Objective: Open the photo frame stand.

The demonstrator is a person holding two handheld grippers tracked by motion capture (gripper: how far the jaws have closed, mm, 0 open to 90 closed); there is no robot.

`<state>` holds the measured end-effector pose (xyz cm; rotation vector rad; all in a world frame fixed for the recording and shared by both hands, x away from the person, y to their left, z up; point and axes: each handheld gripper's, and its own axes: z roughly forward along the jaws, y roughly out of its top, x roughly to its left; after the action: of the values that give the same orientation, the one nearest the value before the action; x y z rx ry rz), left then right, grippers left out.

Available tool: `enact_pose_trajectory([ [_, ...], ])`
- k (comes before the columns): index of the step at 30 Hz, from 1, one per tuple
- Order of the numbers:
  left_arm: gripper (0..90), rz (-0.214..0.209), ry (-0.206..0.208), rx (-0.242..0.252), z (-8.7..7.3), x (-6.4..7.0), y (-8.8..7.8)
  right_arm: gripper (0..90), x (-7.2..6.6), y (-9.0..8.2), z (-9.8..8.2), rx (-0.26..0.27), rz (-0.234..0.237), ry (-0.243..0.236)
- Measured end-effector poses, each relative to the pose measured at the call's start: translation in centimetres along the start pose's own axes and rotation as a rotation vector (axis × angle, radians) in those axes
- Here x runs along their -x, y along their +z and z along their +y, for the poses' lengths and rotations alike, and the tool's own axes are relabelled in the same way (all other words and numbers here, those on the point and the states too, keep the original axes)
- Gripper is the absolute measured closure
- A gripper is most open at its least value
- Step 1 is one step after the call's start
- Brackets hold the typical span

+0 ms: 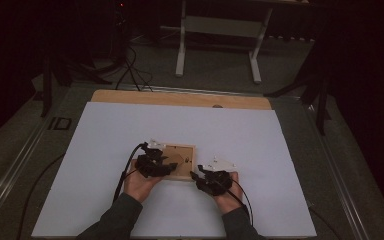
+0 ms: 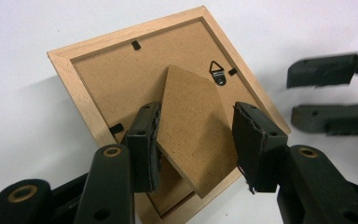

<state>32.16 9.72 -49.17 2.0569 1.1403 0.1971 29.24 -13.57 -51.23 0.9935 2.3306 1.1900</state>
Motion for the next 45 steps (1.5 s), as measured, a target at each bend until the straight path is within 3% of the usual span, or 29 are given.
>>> enact_pose_trajectory([
  [4,53.8,0.008,0.006,0.014,-0.3,0.1,-0.2,58.8,0.5,-0.2,0.1,0.008,0.001,0.021],
  [19,53.7,0.052,0.07,0.057,-1.4,0.8,-0.8,57.5,0.7,-0.8,0.6,0.014,0.017,0.023],
  [27,53.7,0.06,0.081,0.067,-1.8,0.9,-1.0,57.1,0.8,-1.1,1.0,0.027,0.021,0.031],
  [33,53.7,0.069,0.092,0.074,-2.0,1.1,-1.1,55.6,1.3,-1.4,2.3,0.033,0.024,0.025],
  [36,53.6,0.086,0.116,0.091,-2.4,1.4,-1.2,53.7,2.2,-1.1,3.4,0.026,0.046,0.06],
  [41,53.6,0.09,0.123,0.103,-2.6,1.5,-1.3,53.0,2.5,-0.7,4.5,0.017,0.055,0.044],
  [45,53.4,0.111,0.154,0.107,-2.7,1.9,-1.4,54.2,2.6,-0.3,5.3,0.013,0.064,0.037],
])
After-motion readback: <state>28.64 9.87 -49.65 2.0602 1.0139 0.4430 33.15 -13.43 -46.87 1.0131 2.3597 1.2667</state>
